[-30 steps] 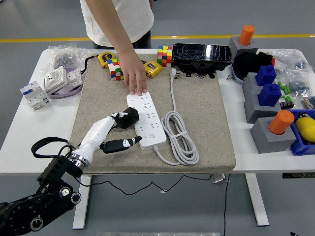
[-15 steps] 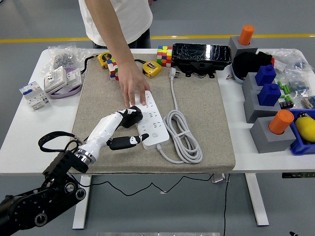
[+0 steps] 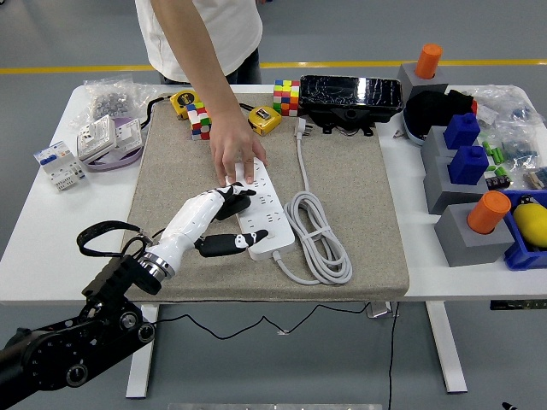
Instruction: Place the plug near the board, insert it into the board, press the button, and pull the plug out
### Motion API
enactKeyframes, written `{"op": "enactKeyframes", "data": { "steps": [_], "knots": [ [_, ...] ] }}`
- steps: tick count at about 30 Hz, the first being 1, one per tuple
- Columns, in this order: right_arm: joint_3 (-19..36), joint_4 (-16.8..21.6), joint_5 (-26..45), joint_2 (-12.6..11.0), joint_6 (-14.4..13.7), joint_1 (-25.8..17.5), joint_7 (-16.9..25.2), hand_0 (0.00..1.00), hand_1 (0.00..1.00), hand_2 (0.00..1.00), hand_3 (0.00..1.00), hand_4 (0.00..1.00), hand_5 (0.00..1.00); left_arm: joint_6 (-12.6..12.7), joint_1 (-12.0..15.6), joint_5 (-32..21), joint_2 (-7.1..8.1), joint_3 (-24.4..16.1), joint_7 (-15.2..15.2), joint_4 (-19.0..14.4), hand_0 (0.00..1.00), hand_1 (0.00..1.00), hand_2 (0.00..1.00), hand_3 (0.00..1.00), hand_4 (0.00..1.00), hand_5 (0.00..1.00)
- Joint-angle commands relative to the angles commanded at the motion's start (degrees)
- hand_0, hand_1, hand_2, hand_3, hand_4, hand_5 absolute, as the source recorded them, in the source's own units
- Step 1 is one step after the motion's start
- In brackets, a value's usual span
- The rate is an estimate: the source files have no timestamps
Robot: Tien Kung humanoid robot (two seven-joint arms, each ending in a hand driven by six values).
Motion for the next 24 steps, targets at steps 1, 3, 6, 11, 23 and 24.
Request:
{"op": "enactKeyframes", "data": {
  "steps": [1,3,6,11,23,24],
  "knots": [
    [0.07,0.03,-0.01,0.0,-0.02,0.05,0.01,0.543,0.645,0.664,0.564,0.909,0.428,-0.03,-0.47,-0.02,-0.09,0.45,0.02,0.12,0.769,0.804,0.801,0.793,0.865,0.558],
    [0.17,0.09,-0.01,0.0,-0.03,0.1,0.02,0.543,0.645,0.664,0.564,0.909,0.428,-0.08,-1.0,-0.02,-0.21,0.93,0.05,0.23,0.769,0.804,0.801,0.793,0.865,0.558],
    [0.24,0.11,0.01,0.01,-0.03,0.15,0.01,0.543,0.645,0.664,0.564,0.909,0.428,-0.15,-1.72,-0.05,-0.43,1.47,0.11,0.34,0.769,0.804,0.801,0.793,0.865,0.558],
    [0.29,0.1,0.02,0.06,-0.02,0.14,-0.01,0.543,0.645,0.664,0.564,0.909,0.428,-0.27,-2.85,-0.21,-0.7,2.57,0.12,0.6,0.767,0.798,0.797,0.788,0.865,0.559],
    [0.29,0.23,0.07,0.1,-0.04,0.22,0.01,0.543,0.645,0.663,0.564,0.909,0.427,-1.19,-5.1,-2.33,-1.73,4.87,0.44,2.53,0.747,0.785,0.787,0.785,0.86,0.555],
    [0.15,0.23,0.07,0.03,-0.04,0.3,-0.02,0.543,0.645,0.663,0.564,0.909,0.427,-1.22,-5.17,-2.45,-1.84,4.86,0.43,2.74,0.747,0.785,0.787,0.785,0.86,0.555]
  ]
}}
